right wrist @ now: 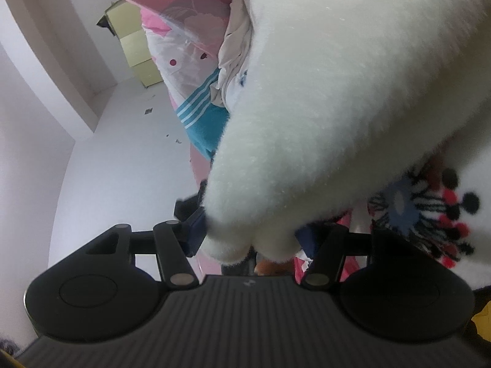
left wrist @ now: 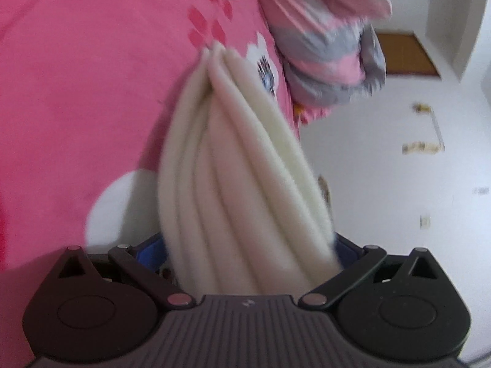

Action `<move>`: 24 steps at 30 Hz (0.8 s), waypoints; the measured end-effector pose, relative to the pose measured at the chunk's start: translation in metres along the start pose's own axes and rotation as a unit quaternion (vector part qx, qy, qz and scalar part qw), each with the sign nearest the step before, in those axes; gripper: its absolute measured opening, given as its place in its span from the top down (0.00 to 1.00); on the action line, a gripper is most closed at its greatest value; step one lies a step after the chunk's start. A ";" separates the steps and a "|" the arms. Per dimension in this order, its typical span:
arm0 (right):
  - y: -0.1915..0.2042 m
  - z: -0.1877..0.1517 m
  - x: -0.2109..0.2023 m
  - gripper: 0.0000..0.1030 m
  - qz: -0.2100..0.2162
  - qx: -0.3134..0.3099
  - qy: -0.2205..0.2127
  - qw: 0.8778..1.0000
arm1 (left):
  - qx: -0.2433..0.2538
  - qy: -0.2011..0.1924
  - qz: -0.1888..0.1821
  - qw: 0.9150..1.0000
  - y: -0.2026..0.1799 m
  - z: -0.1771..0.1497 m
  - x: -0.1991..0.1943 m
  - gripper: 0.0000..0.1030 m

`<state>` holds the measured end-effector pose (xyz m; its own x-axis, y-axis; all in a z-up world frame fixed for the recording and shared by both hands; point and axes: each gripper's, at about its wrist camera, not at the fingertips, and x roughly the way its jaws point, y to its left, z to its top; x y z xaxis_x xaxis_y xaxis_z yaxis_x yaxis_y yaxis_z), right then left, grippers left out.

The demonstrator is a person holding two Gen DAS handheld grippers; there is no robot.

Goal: Fold clothes

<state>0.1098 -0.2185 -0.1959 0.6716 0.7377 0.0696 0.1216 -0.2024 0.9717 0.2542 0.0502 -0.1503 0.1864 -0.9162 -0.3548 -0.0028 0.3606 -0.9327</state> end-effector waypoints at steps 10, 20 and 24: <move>0.024 0.004 -0.023 0.34 -0.076 -0.179 0.089 0.977 | 0.077 0.049 0.057 0.994 -0.011 -0.004 0.028 0.02; 0.134 0.065 -0.074 0.27 -0.137 -0.417 0.013 0.898 | 0.121 0.057 0.087 0.987 -0.020 -0.004 0.037 0.09; 0.114 0.134 -0.057 0.27 -0.211 -0.371 -0.011 0.904 | 0.125 0.051 0.086 0.987 -0.019 -0.006 0.037 0.10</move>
<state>0.1840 -0.3699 -0.1195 0.6954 0.6337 -0.3388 -0.1486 0.5881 0.7950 0.2555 0.0091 -0.1463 0.1044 -0.8460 -0.5229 0.2186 0.5324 -0.8178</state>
